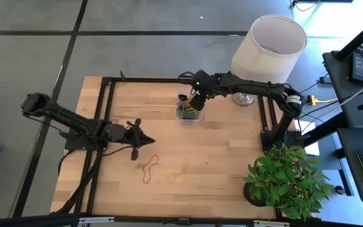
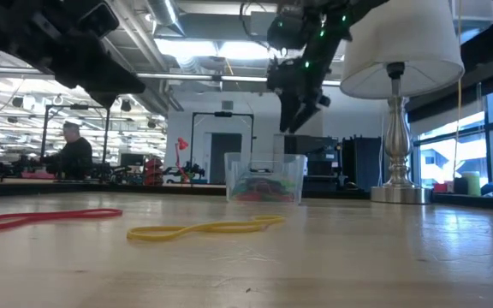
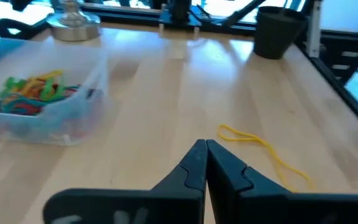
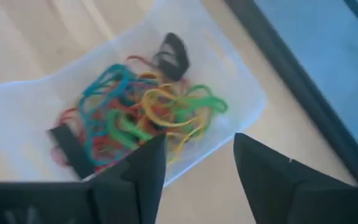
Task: Pick and place rubber bands into bin
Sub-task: Put the red rubber band into the transparent bin
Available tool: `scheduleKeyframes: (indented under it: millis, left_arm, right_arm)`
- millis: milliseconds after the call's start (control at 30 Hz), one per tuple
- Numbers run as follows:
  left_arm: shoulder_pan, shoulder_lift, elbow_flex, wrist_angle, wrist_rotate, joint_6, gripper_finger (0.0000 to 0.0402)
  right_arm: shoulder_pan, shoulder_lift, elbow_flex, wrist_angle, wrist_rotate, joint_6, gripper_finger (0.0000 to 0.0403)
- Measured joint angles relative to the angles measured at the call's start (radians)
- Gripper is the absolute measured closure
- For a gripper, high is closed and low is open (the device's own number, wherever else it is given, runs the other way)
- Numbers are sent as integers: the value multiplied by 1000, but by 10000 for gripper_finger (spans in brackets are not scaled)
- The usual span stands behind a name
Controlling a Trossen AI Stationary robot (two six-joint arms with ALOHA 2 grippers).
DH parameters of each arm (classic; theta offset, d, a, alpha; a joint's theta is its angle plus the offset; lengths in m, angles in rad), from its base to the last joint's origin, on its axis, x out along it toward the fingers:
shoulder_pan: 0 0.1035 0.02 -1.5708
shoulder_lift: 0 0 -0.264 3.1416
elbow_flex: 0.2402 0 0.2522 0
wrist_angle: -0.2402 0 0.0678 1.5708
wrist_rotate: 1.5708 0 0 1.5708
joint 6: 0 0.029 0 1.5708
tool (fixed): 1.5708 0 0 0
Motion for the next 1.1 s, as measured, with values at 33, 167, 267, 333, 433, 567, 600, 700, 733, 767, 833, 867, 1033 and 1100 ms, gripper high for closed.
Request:
scheduleKeyframes:
  millis: [33, 167, 267, 333, 433, 567, 600, 700, 733, 767, 833, 867, 1033, 1100]
  left_arm:
    - [-12, 0, 4, -8, 0, -13, 399]
    - [-71, 0, 49, -74, -8, -28, 399]
    - [-114, 4, 104, -166, -14, -16, 399]
    - [-137, 19, 150, -235, -15, -14, 400]
    - [-165, 65, 218, -330, -15, -13, 399]
    - [-193, 162, 309, -400, -17, -13, 400]
    - [-199, 190, 333, -414, -17, -12, 400]
    - [-215, 278, 414, -464, -17, -13, 399]
    - [-218, 310, 445, -479, -17, -13, 399]
    - [-221, 342, 478, -498, -16, -13, 399]
    - [-225, 402, 537, -540, -16, -20, 400]
    - [-225, 436, 569, -552, -16, -29, 400]
    - [-221, 583, 701, -588, -28, -95, 399]
    - [-219, 637, 745, -592, -28, -113, 400]
  right_arm:
    - [14, -10, 1, -10, -2, 23, 220]
    - [86, -74, -20, -34, 0, 105, 252]
    - [155, -141, -69, -32, 2, 190, 282]
    - [211, -186, -112, -19, 2, 249, 302]
    - [303, -245, -178, -2, 0, 341, 331]
    - [430, -311, -276, 32, 9, 451, 365]
    - [461, -327, -301, 34, 21, 475, 373]
    - [546, -372, -375, 60, 48, 533, 394]
    - [571, -388, -402, 66, 51, 548, 397]
    - [593, -404, -429, 77, 52, 552, 399]
    - [633, -437, -484, 126, 53, 554, 397]
    - [650, -458, -513, 152, 52, 551, 395]
    - [720, -576, -661, 239, 52, 550, 397]
    - [746, -625, -714, 265, 52, 549, 400]
